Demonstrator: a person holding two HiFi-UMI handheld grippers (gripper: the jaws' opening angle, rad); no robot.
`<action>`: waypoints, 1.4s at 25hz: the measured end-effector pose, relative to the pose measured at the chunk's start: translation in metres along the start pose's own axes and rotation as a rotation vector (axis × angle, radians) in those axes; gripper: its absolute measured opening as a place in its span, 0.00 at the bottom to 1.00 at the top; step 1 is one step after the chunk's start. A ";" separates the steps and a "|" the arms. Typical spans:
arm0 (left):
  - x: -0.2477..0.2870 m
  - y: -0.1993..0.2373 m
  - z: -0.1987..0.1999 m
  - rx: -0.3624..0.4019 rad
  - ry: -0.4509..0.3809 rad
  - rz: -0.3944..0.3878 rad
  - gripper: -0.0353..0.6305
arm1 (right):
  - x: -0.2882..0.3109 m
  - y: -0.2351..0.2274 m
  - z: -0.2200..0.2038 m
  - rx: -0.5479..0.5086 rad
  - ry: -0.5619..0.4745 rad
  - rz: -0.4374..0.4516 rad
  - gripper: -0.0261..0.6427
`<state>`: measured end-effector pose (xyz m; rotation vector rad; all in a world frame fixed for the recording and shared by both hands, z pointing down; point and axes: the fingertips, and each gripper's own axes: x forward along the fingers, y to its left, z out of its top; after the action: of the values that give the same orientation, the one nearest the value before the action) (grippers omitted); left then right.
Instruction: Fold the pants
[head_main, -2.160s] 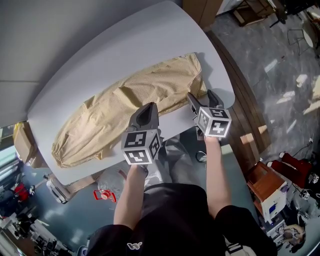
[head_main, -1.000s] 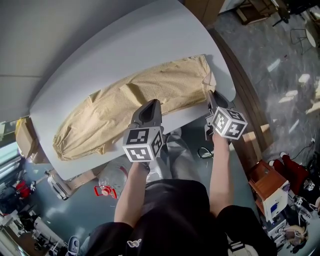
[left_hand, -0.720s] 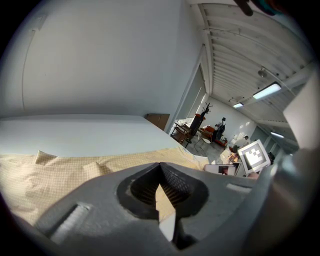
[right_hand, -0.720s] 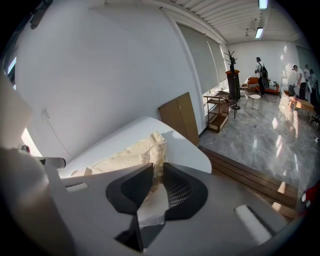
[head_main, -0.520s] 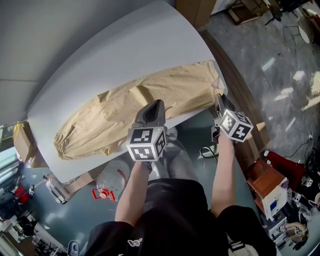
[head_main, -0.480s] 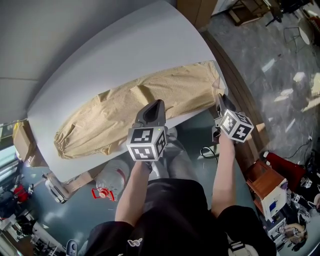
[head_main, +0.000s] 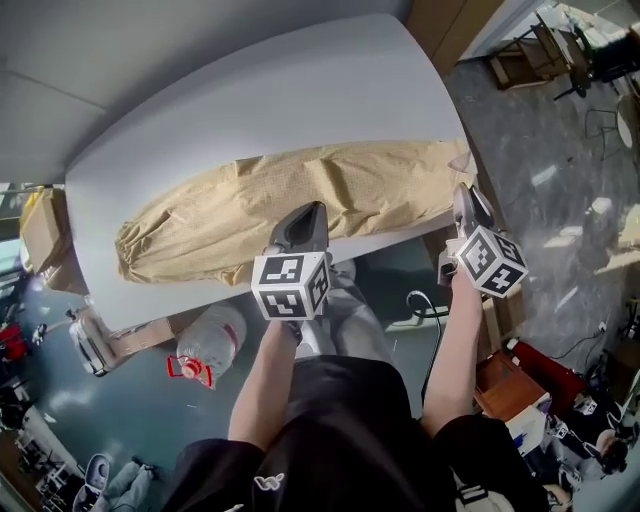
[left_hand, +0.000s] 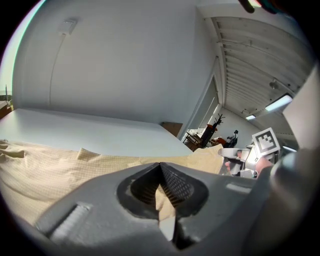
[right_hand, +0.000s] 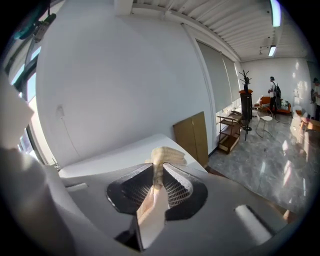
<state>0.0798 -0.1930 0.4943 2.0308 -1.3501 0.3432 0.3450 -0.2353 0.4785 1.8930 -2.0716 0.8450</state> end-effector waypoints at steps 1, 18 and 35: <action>-0.007 0.007 0.002 -0.008 -0.009 0.009 0.06 | 0.000 0.012 0.007 -0.015 -0.013 0.016 0.14; -0.131 0.121 0.040 -0.119 -0.213 0.140 0.06 | 0.004 0.254 0.055 -0.348 -0.096 0.287 0.14; -0.228 0.231 -0.013 -0.267 -0.232 0.313 0.06 | 0.019 0.464 -0.165 -0.745 0.245 0.635 0.14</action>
<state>-0.2226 -0.0776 0.4675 1.6780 -1.7615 0.0564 -0.1415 -0.1581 0.4981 0.7299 -2.3708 0.2831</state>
